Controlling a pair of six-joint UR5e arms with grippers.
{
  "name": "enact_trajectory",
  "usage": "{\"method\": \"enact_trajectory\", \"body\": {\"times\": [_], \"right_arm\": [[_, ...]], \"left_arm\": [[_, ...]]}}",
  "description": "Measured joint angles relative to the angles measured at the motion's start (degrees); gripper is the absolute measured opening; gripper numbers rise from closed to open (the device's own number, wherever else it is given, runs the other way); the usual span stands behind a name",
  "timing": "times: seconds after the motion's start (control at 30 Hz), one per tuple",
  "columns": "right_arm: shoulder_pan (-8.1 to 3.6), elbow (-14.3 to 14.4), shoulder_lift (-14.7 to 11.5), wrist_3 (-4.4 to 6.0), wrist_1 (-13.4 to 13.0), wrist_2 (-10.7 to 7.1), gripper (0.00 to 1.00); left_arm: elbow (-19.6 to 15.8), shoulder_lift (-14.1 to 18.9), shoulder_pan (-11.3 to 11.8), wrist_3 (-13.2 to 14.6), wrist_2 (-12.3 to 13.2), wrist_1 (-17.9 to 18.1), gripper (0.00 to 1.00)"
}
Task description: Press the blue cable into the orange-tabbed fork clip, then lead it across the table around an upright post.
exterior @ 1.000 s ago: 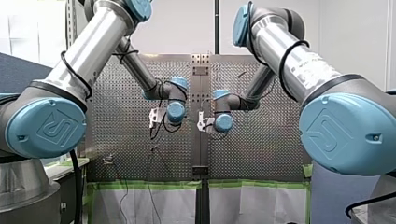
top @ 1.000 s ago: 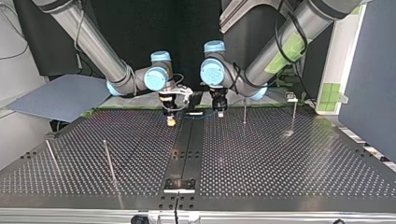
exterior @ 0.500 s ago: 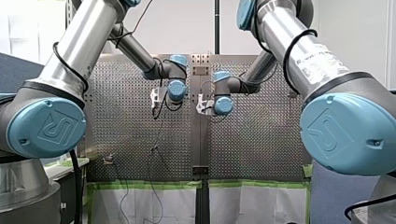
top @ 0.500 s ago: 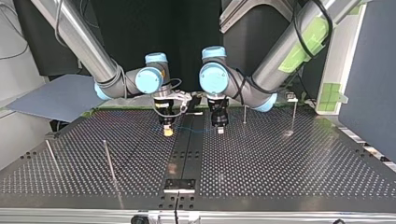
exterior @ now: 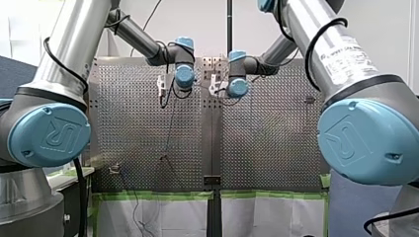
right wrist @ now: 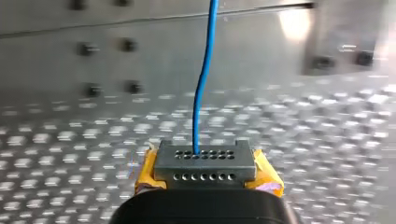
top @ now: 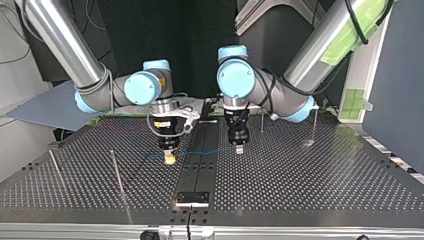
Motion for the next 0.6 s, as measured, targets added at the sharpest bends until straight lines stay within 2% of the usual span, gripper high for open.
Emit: {"method": "enact_trajectory", "body": {"times": [0.2, 0.37, 0.6], "right_arm": [[-0.25, -0.87, -2.95, 0.0, 1.09, -0.13, 0.0], [-0.33, -2.03, -5.57, 0.0, 2.24, -0.39, 0.0], [-1.31, -2.58, -9.01, 0.78, 2.98, -0.83, 0.0]], "left_arm": [[2.26, 2.96, -0.73, 1.74, 0.62, -1.67, 0.0], [4.85, 5.26, -0.94, 2.15, 0.97, -3.58, 0.0], [8.18, 5.46, -0.95, 1.97, 2.44, -5.67, 0.0]]}}
